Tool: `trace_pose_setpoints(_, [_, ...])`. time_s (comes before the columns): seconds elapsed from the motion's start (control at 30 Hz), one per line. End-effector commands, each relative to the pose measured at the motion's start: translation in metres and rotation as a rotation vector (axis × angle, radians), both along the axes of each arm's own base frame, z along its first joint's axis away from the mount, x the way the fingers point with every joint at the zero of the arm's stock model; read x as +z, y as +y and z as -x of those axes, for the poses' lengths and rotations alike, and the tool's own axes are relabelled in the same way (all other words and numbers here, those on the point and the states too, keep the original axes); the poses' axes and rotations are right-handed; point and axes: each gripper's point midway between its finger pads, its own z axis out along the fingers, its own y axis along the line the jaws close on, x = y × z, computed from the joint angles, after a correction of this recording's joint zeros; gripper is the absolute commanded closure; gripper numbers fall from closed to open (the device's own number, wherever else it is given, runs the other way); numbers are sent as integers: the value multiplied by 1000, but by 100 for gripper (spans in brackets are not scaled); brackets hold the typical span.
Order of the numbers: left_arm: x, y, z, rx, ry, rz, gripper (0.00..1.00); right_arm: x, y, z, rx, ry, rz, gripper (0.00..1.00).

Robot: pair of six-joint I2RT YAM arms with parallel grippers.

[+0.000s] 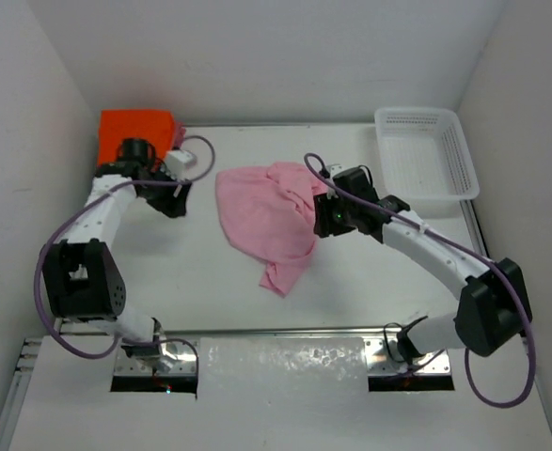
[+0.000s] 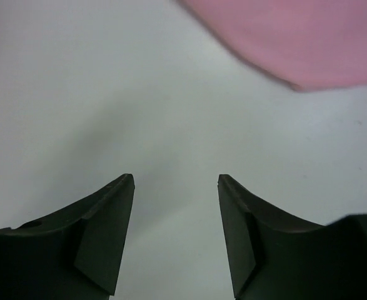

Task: Fold and stack the t-shirts
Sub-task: Grab crumpled tshirt from bin with the right arm

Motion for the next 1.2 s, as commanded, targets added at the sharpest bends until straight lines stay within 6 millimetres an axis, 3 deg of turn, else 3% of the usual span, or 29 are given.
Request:
trace_pose_setpoints(0.0, [-16,-55,24,-208,-16,-6,45,-16,-5,-11,-62,-23,-24,49])
trace_pose_setpoints(0.03, [-27,-61,36,-199,-1,-8,41,-19,-7,-10,-50,2,10,27])
trace_pose_setpoints(0.07, [-28,-71,30,-212,-39,-12,32,-30,-7,-14,-49,40,48,18])
trace_pose_setpoints(0.1, [-42,-75,35,-180,1,6,27,-19,-1,-29,-48,24,55,11])
trace_pose_setpoints(0.13, [-46,-82,31,-175,5,17,22,-26,-2,-32,-43,58,77,9])
trace_pose_setpoints(0.17, [-48,-90,18,-165,-24,30,19,-31,2,-39,-41,71,80,9])
trace_pose_setpoints(0.2, [-63,-92,10,-137,6,42,17,-44,6,-52,-51,99,87,9])
trace_pose_setpoints(0.27, [-63,-105,-10,-81,19,90,8,-58,8,-72,-106,140,33,14])
trace_pose_setpoints(0.37, [-73,-122,-35,-47,23,61,3,-64,-5,-106,-227,131,-16,19])
trace_pose_setpoints(0.43, [-92,-120,-53,8,40,25,2,-70,-14,-131,-281,136,4,19])
trace_pose_setpoints(0.47, [-108,-116,-68,40,73,-10,1,-56,-20,-155,-320,77,28,19])
trace_pose_setpoints(0.5, [-116,-114,-75,58,91,-25,1,-69,-29,-164,-346,92,71,18])
trace_pose_setpoints(0.53, [-120,-110,-82,76,103,-35,1,-72,-38,-166,-362,111,116,18])
trace_pose_setpoints(0.57, [-126,-112,-95,97,114,-24,1,-67,-48,-186,-404,83,144,16])
trace_pose_setpoints(0.67, [-132,-117,-115,106,128,0,1,-65,-62,-203,-444,76,146,16])
trace_pose_setpoints(0.7, [-135,-117,-119,111,131,-3,1,-78,-59,-206,-432,90,146,16])
trace_pose_setpoints(0.73, [-141,-116,-121,115,147,-7,1,-77,-58,-215,-430,84,131,16])
trace_pose_setpoints(0.77, [-154,-117,-127,120,171,-16,1,-86,-53,-216,-406,113,118,17])
trace_pose_setpoints(0.8, [-161,-118,-126,120,196,-19,6,-114,-52,-209,-391,187,142,18])
trace_pose_setpoints(0.87, [-172,-128,-118,99,262,27,15,-123,-47,-212,-377,219,128,18])
trace_pose_setpoints(0.97, [-161,-149,-118,44,254,138,68,-139,-33,-213,-335,239,34,24])
trace_pose_setpoints(1.0, [-154,-151,-123,35,230,152,94,-134,-25,-227,-324,192,-31,27])
trace_pose_setpoints(1.03, [-146,-154,-131,23,193,169,100,-137,-13,-225,-291,210,-112,36])
trace_pose_setpoints(1.07, [-133,-156,-139,12,147,175,100,-134,-15,-233,-327,211,-187,63])
trace_pose_setpoints(1.13, [-102,-158,-156,-9,66,205,100,-119,-15,-254,-335,157,-275,97])
trace_pose_setpoints(1.17, [-88,-156,-163,-9,32,214,100,-112,-25,-259,-351,143,-266,100])
